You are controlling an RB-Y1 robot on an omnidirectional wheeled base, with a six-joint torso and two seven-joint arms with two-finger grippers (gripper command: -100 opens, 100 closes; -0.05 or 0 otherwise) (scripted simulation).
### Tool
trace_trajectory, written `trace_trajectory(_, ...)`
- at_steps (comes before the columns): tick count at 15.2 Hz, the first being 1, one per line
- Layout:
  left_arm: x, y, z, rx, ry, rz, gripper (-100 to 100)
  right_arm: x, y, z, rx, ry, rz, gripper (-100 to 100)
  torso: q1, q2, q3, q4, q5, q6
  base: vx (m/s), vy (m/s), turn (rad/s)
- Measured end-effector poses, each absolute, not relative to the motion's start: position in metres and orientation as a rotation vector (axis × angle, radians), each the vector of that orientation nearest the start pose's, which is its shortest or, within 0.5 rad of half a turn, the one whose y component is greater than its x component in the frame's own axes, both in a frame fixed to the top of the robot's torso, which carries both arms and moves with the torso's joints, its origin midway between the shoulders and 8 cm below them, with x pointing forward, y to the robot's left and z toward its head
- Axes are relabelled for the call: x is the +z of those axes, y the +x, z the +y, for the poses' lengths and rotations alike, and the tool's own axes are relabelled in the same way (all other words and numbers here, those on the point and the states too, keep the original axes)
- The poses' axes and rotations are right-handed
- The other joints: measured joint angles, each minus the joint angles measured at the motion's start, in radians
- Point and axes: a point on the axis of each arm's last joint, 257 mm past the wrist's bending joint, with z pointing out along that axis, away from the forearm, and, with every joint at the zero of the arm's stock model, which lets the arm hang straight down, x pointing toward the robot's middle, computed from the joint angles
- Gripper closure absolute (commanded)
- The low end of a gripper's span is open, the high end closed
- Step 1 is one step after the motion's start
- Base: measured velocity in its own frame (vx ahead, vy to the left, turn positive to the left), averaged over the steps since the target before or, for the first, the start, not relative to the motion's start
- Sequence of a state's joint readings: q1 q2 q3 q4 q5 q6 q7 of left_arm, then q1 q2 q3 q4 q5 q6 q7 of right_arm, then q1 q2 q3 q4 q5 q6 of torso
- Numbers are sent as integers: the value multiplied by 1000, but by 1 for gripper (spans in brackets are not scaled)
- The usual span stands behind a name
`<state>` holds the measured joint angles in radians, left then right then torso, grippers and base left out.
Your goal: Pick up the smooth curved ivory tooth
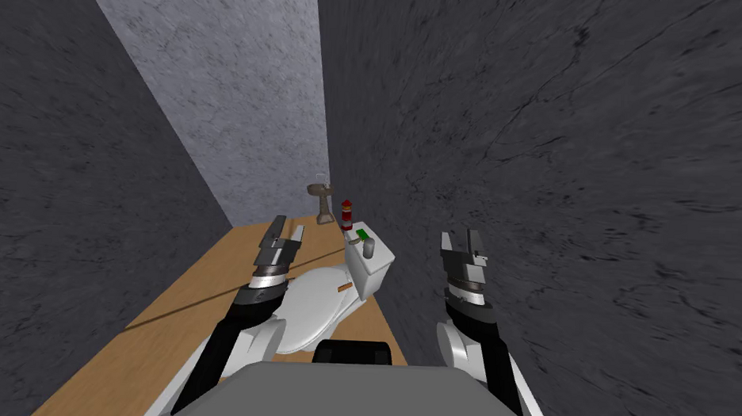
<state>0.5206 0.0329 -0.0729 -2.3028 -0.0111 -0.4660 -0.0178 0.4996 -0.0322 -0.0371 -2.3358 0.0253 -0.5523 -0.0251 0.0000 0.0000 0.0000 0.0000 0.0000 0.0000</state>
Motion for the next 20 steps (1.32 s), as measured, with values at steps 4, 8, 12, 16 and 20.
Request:
trace_trajectory(4, 5, 362, 247, -1335, -634, 748, -100, 59, 322, -278, 1300, 533, 573, 0, 0, 0, 0, 0, 0, 0, -7, -7, 41)
trace_trajectory(8, -14, 383, 246, -1320, -625, 820, -100, 59, 322, -278, 1300, 533, 573, 0, 0, 0, 0, 0, 0, 0, -9, -10, 49)
trace_trajectory(12, -38, 403, 249, -1298, -631, 884, -100, 59, 322, -278, 1300, 533, 573, 0, 0, 0, 0, 0, 0, 0, -8, -11, 45)
trace_trajectory(16, -55, 425, 254, -1271, -639, 938, -100, 59, 322, -278, 1300, 533, 573, 0, -1, 0, 0, 0, 0, 0, -9, -12, 53)
trace_trajectory(20, -74, 444, 258, -1243, -655, 984, -100, 59, 322, -278, 1300, 533, 573, 0, 0, 0, 0, 0, 0, 0, -6, -11, 43)
